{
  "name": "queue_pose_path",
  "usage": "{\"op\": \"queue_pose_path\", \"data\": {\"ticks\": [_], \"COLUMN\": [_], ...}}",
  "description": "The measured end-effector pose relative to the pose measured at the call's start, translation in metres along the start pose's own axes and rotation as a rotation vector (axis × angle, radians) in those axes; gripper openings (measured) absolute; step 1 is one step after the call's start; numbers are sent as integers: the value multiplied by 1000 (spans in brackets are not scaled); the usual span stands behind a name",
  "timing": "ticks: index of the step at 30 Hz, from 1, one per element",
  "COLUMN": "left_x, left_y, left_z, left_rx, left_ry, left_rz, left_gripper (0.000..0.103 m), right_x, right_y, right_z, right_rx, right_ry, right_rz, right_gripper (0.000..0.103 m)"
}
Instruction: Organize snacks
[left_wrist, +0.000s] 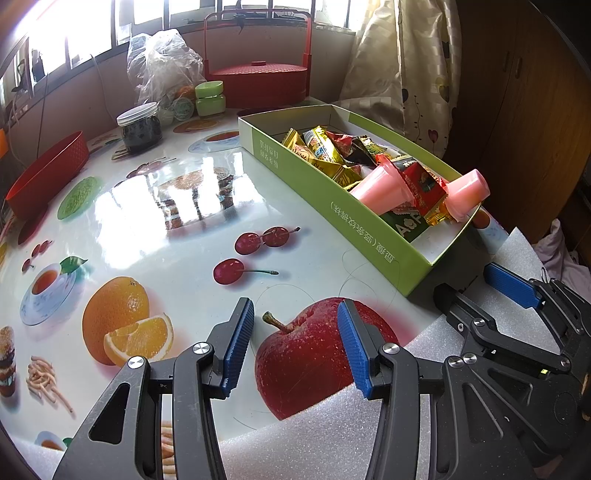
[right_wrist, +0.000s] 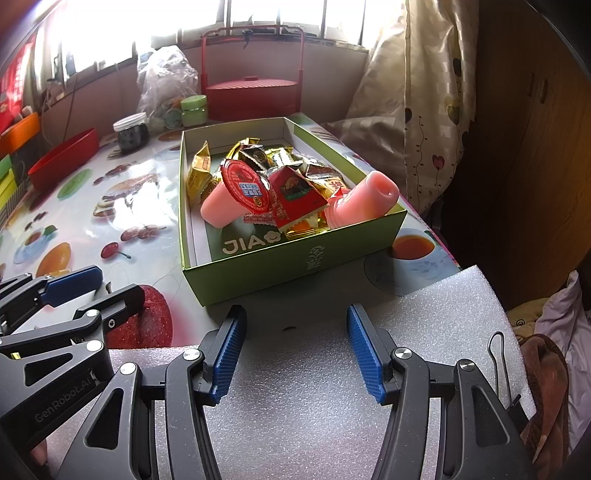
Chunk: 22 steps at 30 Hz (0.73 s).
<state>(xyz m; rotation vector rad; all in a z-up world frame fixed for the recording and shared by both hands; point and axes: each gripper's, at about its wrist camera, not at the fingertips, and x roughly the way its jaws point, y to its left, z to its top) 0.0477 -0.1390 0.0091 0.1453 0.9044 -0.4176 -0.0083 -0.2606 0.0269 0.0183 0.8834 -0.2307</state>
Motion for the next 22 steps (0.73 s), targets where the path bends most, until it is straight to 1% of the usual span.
{"op": "queue_pose_path", "data": {"ticks": [22], "left_x": [-1], "left_y": [1], "left_z": [0], "left_rx": [-4], "left_ry": [-2], "left_rz": [-3], "left_gripper": [49], "right_x": [0], "right_y": [-1], "right_z": [0], "right_rx": [0], "right_ry": [-2], "right_rz": [0], "right_gripper": [57]}}
